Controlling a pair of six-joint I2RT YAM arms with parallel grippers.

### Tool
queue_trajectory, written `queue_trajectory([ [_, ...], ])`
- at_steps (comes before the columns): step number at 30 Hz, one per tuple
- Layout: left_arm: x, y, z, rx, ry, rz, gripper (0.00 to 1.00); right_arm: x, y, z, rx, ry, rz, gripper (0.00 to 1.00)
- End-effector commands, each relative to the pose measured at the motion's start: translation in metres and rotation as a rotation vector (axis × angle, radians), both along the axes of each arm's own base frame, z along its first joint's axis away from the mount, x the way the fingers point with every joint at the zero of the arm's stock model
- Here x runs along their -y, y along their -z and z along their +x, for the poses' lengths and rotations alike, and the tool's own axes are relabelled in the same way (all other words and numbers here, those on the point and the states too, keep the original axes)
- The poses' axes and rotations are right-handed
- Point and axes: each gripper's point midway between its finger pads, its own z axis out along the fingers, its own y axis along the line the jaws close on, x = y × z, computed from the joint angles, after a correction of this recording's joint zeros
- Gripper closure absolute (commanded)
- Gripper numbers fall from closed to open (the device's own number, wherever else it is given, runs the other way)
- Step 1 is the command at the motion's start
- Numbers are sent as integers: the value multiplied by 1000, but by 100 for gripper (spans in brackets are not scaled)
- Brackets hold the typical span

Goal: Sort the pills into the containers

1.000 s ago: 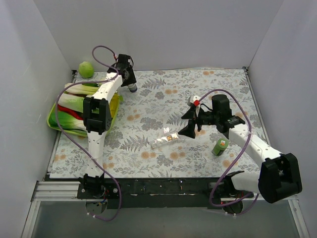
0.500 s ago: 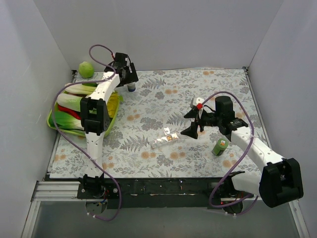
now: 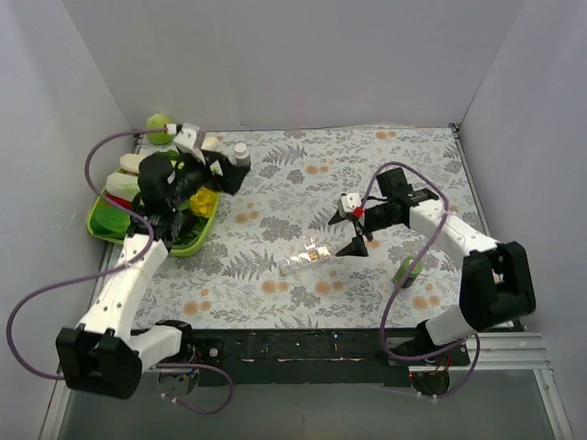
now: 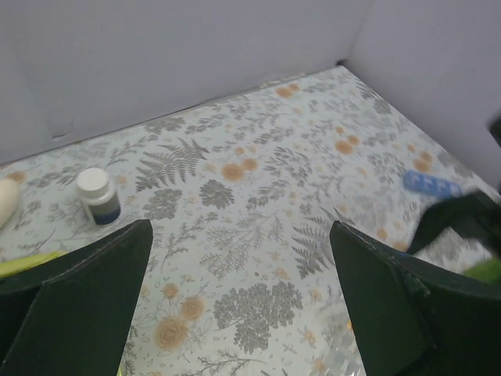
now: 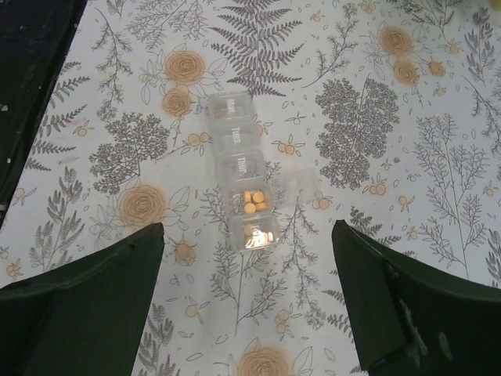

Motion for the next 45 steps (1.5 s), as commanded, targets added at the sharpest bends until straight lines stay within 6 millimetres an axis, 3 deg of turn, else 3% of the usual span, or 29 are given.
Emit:
queue_trajectory([
  [1,44,70,-75,146,432,192,2,-11,12,16,-99,-72,-69,6],
  [2,44,67,-90,203,440,222,2,-13,15,22,-136,-59,-84,7],
  [3,45,79,-98,210,451,244,2,-20,9,34,-169,-35,-94,7],
  [4,50,101,-110,208,484,280,2,-22,25,37,-243,-27,-124,7],
  [6,54,106,-128,251,514,308,2,-28,28,50,-292,5,-150,7],
  [7,61,123,-140,250,557,342,2,-30,40,55,-321,15,-165,7],
  [11,77,155,-159,233,643,408,2,-38,55,68,-378,41,-203,6],
  [16,108,211,-176,131,787,519,2,-44,73,71,-455,38,-237,6],
  [23,119,256,-159,79,785,666,2,-50,86,55,-506,-4,-257,7],
  [29,127,261,-137,98,728,681,3,-52,91,46,-529,-17,-258,7],
  [34,134,277,-134,21,750,682,17,-55,91,41,-547,-32,-254,7],
  [42,129,289,-136,-54,729,687,65,-59,90,27,-585,-72,-252,14],
  [45,127,290,-137,-67,725,692,74,-61,82,24,-583,-90,-226,22],
])
